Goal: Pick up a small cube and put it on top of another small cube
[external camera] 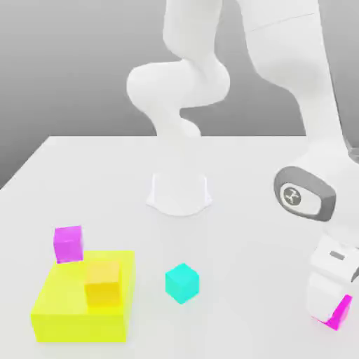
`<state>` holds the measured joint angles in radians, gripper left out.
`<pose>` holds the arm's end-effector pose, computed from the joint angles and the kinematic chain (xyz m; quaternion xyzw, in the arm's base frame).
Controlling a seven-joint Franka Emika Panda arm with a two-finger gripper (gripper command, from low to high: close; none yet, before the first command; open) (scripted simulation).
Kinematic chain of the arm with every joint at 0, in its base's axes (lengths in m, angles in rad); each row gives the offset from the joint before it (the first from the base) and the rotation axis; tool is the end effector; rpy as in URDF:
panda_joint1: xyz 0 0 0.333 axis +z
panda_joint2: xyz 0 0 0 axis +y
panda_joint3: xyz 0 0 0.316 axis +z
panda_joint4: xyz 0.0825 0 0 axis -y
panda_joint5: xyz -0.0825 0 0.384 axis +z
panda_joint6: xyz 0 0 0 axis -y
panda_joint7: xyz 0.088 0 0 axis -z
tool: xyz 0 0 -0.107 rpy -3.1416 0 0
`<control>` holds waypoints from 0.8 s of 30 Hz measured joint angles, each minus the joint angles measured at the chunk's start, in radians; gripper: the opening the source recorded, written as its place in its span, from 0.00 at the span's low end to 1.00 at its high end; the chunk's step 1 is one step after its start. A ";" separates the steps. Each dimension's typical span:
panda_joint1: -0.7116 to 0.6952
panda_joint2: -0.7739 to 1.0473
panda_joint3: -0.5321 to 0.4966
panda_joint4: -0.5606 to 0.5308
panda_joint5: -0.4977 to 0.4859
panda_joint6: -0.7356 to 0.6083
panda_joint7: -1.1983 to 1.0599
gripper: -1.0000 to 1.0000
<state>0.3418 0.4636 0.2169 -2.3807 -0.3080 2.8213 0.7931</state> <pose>0.4050 0.2809 0.1331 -0.9998 -0.0182 0.0000 0.0005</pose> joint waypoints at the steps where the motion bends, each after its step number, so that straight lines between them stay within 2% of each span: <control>1: -0.011 -0.023 0.014 -0.006 0.013 -0.017 -0.010 0.00; 5: -0.050 -0.156 0.058 -0.038 0.105 -0.113 -0.068 0.00; 13: -0.229 -0.357 -0.125 -0.099 0.219 -0.246 0.144 0.00; 18: -0.451 -0.486 -0.209 -0.138 0.259 -0.332 0.326 0.00; 22: -0.555 -0.586 -0.264 -0.169 0.292 -0.395 0.464 0.00; 24: -0.570 -0.558 -0.276 -0.185 0.300 -0.350 0.487 0.00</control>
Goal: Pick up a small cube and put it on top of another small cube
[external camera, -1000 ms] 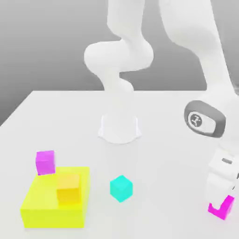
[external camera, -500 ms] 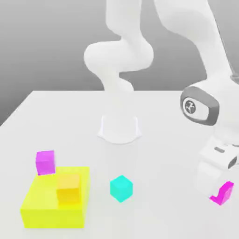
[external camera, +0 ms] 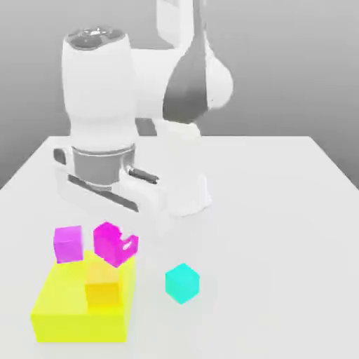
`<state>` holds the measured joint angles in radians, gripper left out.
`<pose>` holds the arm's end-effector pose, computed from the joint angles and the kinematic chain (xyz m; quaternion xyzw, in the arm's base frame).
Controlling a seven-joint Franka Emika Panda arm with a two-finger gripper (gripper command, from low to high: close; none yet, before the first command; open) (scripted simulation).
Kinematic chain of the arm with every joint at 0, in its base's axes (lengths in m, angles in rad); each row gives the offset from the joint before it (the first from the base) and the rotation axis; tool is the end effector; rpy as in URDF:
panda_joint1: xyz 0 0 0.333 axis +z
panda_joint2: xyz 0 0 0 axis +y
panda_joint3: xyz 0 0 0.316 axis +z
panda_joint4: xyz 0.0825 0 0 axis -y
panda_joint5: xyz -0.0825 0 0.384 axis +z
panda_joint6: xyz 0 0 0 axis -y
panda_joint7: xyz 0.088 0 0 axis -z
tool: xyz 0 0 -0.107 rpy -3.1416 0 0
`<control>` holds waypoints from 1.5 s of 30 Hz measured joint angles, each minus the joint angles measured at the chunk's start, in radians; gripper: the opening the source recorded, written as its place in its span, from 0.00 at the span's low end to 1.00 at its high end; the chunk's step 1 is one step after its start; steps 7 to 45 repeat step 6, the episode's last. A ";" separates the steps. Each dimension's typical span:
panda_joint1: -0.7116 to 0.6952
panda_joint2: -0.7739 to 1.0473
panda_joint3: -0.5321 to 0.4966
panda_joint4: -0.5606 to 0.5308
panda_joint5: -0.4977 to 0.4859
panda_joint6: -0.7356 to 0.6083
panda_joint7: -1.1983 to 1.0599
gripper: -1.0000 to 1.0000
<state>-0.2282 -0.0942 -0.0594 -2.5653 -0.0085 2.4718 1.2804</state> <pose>0.4256 -0.1255 0.2987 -0.7105 0.7037 -0.0002 0.0003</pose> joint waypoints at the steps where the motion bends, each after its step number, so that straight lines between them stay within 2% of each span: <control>1: -0.003 0.028 -0.002 -0.008 0.003 0.037 0.002 0.00; 2: -0.003 0.060 -0.004 -0.016 0.007 0.077 0.002 0.00; 3: 0.003 0.087 -0.009 -0.022 0.010 0.109 0.001 1.00; 45: 0.004 0.087 -0.009 -0.022 0.010 0.109 0.001 1.00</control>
